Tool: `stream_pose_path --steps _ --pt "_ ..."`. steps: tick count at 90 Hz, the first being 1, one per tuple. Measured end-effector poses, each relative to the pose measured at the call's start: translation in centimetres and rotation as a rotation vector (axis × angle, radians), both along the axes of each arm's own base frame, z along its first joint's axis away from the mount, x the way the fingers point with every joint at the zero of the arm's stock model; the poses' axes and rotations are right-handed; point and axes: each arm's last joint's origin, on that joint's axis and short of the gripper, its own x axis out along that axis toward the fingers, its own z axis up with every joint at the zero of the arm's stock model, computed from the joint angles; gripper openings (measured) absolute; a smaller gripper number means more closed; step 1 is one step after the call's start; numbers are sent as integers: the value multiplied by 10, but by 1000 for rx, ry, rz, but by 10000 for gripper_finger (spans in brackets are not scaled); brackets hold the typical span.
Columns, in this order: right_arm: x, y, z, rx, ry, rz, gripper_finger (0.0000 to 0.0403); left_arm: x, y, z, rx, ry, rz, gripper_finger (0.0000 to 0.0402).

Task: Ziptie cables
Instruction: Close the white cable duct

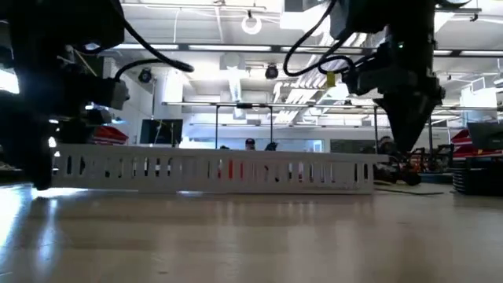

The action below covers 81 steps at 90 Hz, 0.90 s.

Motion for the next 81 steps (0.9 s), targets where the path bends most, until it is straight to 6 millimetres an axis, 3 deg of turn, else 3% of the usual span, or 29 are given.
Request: stream_pose_path --steps 16,31,52,67,81 --pt "-7 5 -8 1 32 -2 71 -10 -3 0 7 78 34 292" --pt "-3 1 -22 35 -52 -19 71 -14 -9 -8 14 27 11 269" --pt "10 -8 -22 87 -177 -48 70 -10 -4 -13 -4 -29 -8 166" --pt "8 -11 -23 78 -154 -60 70 -3 2 -10 19 -45 -52 78" --pt "1 -7 -21 71 -82 -71 71 4 3 -3 102 -89 -74 47"
